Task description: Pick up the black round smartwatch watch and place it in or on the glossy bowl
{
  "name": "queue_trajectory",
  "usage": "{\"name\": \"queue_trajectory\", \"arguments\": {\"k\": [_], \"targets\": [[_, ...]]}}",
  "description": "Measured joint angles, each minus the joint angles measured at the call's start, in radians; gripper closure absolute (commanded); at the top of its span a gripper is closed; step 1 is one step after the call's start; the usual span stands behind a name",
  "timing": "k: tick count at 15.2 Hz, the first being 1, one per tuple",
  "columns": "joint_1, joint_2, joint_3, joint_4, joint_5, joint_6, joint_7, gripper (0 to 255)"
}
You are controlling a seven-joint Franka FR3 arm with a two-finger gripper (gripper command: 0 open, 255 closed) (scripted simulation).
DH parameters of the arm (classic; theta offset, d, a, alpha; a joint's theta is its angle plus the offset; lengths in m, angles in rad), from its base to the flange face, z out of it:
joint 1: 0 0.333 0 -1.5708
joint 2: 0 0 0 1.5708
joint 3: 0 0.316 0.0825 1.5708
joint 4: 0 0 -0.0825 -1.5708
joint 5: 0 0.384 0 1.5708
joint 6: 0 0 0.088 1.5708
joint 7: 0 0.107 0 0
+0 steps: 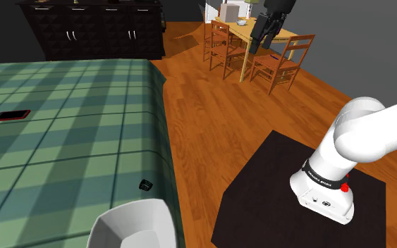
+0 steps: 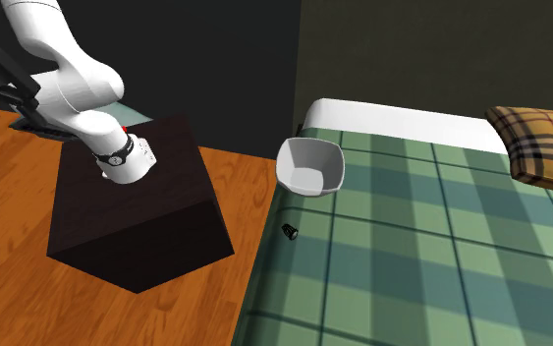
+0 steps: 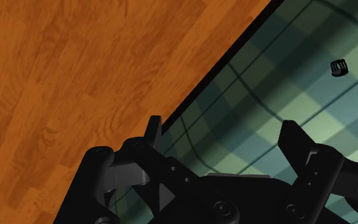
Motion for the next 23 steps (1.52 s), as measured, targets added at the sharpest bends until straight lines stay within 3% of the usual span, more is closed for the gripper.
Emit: {"name": "queue_trajectory", "arguments": {"k": [3, 11, 19, 23], "targets": [[0.005, 0.003, 0.022, -0.023, 0.009, 0.026, 0.022, 0], [0.041, 0.089, 0.175, -0.129, 0.064, 0.223, 0.167, 0], [0.06, 0.277, 0.353, -0.145, 0.083, 0.431, 0.343, 0], [0.046, 0.407, 0.435, -0.123, 0.05, 0.533, 0.433, 0]]}}
